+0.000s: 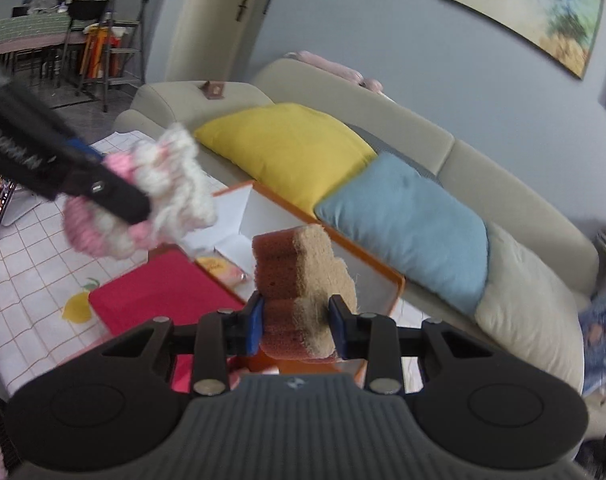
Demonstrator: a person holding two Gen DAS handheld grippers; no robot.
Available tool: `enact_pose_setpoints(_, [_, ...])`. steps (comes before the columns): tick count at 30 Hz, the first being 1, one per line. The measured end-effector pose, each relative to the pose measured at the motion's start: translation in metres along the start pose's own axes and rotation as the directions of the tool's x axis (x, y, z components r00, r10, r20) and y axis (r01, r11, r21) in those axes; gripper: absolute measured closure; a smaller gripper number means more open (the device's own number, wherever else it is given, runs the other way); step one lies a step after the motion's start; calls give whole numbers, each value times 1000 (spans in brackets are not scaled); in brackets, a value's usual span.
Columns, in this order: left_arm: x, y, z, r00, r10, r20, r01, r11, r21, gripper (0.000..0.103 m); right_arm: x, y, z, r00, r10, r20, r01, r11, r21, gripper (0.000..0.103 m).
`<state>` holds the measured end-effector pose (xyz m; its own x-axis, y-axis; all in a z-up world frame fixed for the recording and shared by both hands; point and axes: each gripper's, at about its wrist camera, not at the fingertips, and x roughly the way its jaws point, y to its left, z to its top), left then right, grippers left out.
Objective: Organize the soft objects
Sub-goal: 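Carry the pouch with left tool while right tool carries the sponge to the box, then open both tools to release the pouch and sponge into the orange box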
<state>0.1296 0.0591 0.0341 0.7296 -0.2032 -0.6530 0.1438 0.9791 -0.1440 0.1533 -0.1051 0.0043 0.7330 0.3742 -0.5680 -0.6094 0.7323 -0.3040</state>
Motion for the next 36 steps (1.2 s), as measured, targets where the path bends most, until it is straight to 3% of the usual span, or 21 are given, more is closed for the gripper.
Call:
enact_pose_setpoints(4, [28, 16, 17, 1000, 1, -31, -2, 999, -40, 72, 38, -3, 16, 998, 52, -17, -53, 998, -37, 70])
enact_pose_setpoints(12, [92, 43, 28, 990, 84, -111, -92, 994, -67, 72, 112, -5, 31, 991, 102, -87, -109, 990, -85, 70])
enact_pose_setpoints(17, [131, 65, 25, 984, 87, -153, -108, 984, -139, 72, 152, -11, 30, 977, 144, -155, -144, 990, 11, 70])
enact_pose_setpoints(21, [154, 71, 17, 977, 116, -180, -138, 983, -118, 72, 173, -12, 29, 965, 192, -179, -176, 979, 101, 70])
enact_pose_setpoints(27, [174, 79, 10, 965, 140, -221, -171, 977, -127, 69, 195, 0, 29, 966, 178, -188, -166, 983, 76, 69])
enact_pose_setpoints(32, [178, 82, 8, 958, 161, -238, -195, 973, -127, 52, 201, 5, 30, 952, 219, -214, -204, 975, 92, 63])
enact_pose_setpoints(36, [167, 83, 10, 967, 168, -190, -193, 974, -121, 35, 200, 1, 28, 941, 261, -213, -234, 961, 146, 60])
